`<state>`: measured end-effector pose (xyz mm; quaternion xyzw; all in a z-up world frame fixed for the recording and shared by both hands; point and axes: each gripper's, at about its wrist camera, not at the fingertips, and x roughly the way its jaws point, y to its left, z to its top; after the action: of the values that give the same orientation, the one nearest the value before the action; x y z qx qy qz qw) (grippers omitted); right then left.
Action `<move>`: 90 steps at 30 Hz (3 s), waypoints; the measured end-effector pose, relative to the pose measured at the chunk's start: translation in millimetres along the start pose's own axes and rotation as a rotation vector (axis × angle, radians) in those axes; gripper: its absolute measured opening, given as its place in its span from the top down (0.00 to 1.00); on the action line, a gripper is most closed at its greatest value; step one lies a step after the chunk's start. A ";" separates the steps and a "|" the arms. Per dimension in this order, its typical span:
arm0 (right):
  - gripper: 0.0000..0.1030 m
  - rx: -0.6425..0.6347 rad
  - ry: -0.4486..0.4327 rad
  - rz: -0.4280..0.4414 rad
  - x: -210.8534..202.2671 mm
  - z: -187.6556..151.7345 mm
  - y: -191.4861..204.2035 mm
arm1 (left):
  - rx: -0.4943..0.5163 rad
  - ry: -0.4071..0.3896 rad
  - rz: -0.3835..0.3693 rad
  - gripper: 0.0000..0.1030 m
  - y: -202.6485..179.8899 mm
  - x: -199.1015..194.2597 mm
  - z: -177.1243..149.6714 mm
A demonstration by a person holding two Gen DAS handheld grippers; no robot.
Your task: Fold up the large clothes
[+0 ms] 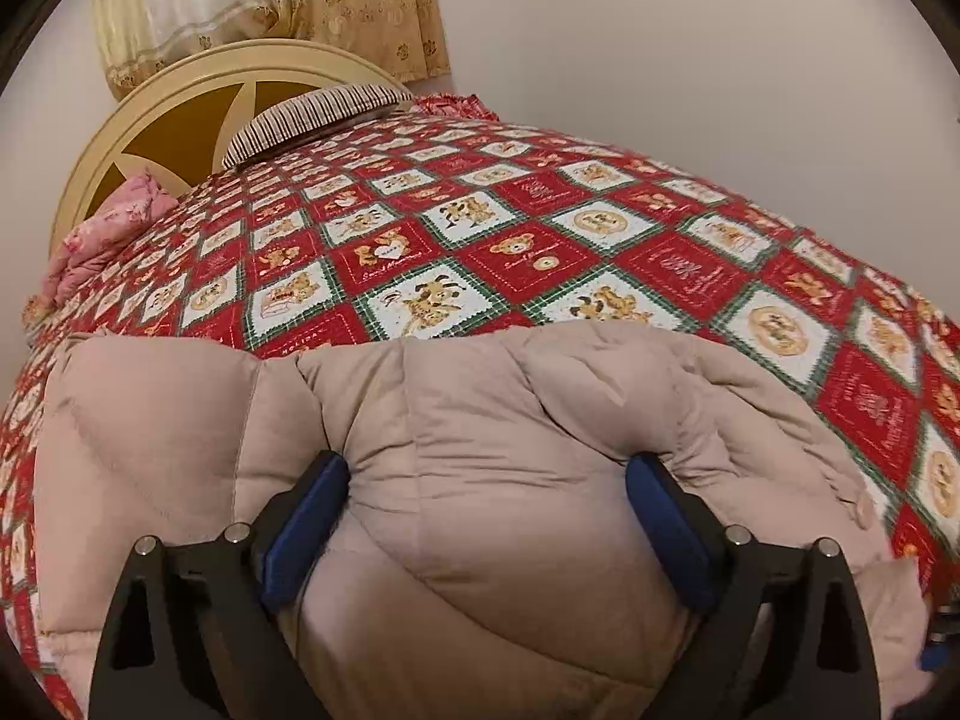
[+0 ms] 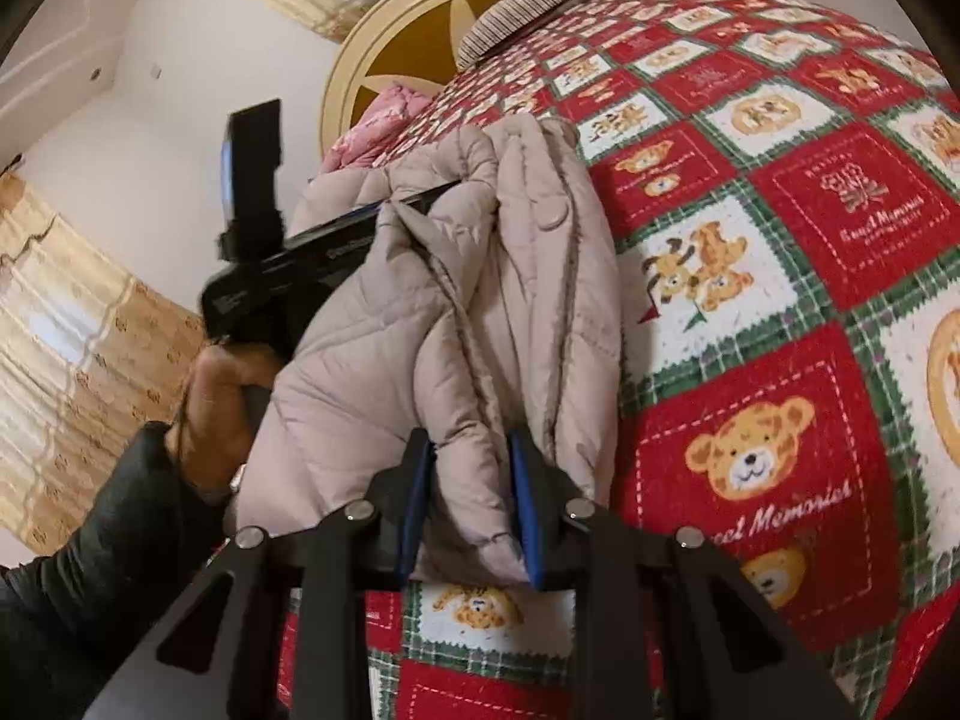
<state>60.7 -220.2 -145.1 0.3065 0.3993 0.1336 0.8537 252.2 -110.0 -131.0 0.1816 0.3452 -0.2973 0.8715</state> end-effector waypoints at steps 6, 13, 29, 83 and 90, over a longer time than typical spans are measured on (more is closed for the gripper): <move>0.66 -0.311 -0.122 -0.228 -59.0 30.2 74.7 | -0.014 -0.005 0.004 0.07 1.8 -0.3 0.2; 0.68 -0.209 -0.121 -0.151 5.6 79.5 72.6 | -0.046 -0.008 -0.021 0.07 7.2 -7.7 0.1; 0.69 -0.141 -0.111 -0.192 39.3 39.7 18.1 | -0.075 -0.090 0.022 0.08 36.1 -75.2 17.1; 0.66 -0.060 -0.179 -0.171 33.2 32.8 13.0 | -0.228 0.044 0.156 0.01 25.1 -85.9 -40.4; 0.56 -0.113 -0.274 -0.194 -19.3 68.9 57.2 | -0.214 0.013 0.208 0.01 21.5 -80.3 -43.1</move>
<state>101.9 -213.6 -63.5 0.2335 0.2988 0.0297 0.9248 197.8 -39.8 -101.6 0.1241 0.3599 -0.1658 0.9097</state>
